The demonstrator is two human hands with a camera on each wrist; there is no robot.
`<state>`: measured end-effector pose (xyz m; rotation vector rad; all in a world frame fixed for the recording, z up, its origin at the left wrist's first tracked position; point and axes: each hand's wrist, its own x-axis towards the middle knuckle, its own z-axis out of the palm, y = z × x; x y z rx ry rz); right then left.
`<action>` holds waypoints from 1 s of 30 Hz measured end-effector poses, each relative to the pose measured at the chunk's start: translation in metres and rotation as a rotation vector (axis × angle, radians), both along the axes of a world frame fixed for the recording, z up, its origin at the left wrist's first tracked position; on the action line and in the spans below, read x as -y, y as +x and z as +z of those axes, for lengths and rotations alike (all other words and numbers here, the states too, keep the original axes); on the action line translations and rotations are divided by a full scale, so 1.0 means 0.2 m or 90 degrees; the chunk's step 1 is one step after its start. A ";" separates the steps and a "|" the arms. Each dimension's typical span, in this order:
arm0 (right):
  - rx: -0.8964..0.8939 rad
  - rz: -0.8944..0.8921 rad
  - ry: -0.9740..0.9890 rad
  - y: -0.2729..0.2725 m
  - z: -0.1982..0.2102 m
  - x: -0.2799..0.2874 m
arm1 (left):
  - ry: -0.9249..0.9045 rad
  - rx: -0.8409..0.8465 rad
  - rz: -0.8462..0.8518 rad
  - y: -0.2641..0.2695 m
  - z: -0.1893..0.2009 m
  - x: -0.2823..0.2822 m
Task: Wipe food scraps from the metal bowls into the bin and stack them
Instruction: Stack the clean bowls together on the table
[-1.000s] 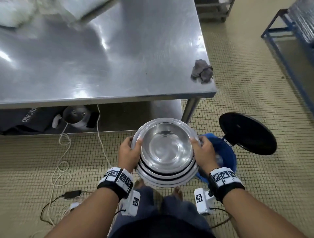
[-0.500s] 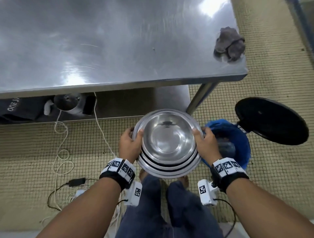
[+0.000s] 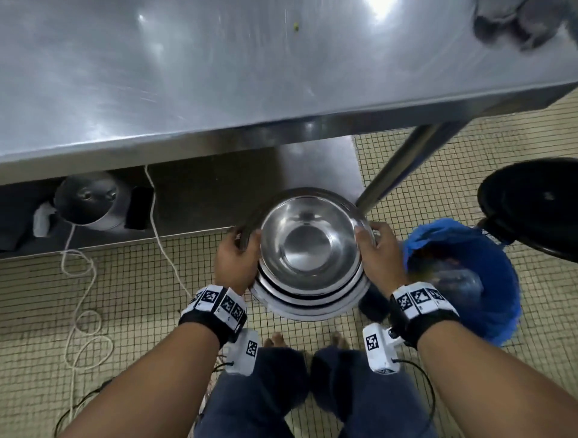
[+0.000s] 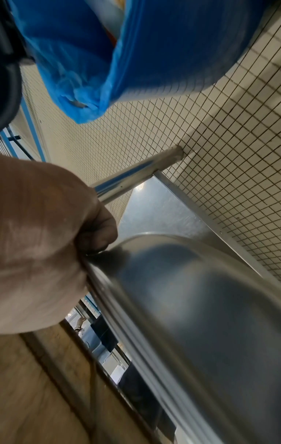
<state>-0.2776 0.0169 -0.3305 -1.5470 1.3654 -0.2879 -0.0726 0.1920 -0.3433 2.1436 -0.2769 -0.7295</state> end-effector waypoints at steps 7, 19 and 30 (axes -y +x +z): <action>0.036 0.013 -0.039 0.14 -0.47 0.15 | -0.008 0.031 0.004 0.13 -0.52 0.17; 0.067 0.038 -0.110 0.39 -1.26 0.56 | -0.136 0.122 0.018 0.40 -1.31 0.57; 0.070 0.018 -0.119 0.47 -1.55 0.74 | -0.134 0.130 0.007 0.51 -1.55 0.77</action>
